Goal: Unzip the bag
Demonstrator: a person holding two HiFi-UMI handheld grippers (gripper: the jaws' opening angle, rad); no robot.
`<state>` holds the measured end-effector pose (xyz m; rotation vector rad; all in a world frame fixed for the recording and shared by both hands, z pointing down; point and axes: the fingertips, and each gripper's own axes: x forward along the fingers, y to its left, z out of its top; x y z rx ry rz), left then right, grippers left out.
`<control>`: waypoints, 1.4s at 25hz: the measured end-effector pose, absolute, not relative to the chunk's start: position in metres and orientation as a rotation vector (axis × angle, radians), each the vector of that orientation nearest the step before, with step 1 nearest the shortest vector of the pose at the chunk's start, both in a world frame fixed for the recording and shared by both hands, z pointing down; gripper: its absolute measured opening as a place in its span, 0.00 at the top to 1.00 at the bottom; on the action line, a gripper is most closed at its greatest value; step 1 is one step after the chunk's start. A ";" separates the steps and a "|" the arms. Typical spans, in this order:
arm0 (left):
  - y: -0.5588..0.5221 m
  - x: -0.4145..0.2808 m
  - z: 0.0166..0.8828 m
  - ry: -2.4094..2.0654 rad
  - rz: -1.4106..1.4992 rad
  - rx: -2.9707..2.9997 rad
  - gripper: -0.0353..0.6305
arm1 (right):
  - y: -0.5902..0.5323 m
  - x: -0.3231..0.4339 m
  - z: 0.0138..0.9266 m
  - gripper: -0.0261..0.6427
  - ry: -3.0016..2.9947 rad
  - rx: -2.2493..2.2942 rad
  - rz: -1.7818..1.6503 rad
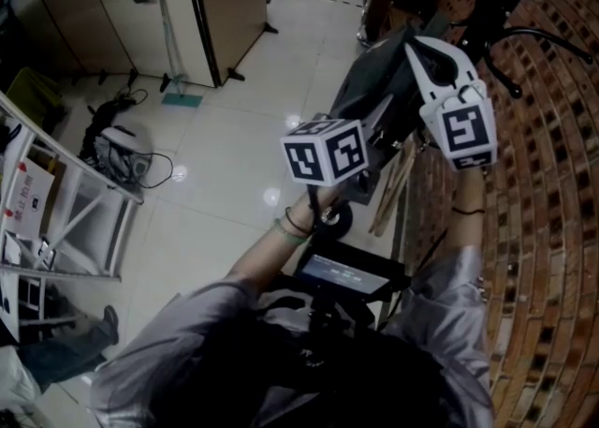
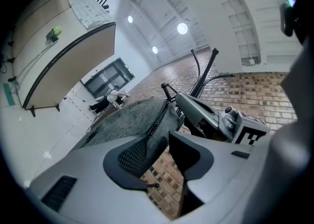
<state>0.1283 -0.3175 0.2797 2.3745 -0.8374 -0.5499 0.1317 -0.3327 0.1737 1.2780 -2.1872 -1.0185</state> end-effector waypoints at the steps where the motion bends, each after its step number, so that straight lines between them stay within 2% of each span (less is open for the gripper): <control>1: -0.317 0.128 0.280 -0.833 -0.557 2.376 0.74 | -0.333 0.132 0.174 0.92 -2.191 1.277 -1.019; 8: -0.313 0.127 0.278 -0.750 -0.638 2.381 0.74 | -0.333 0.133 0.174 0.92 -2.245 1.283 -1.013; 23: -0.304 0.127 0.274 -0.696 -0.615 2.540 0.74 | -0.338 0.135 0.177 0.92 -2.318 1.222 -1.068; 26: -0.296 0.130 0.260 -0.654 -0.651 2.578 0.79 | -0.338 0.136 0.178 0.92 -2.320 1.228 -1.061; 35: -0.315 0.133 0.254 -0.723 -0.621 2.533 0.79 | -0.336 0.137 0.179 0.92 -2.302 1.222 -1.054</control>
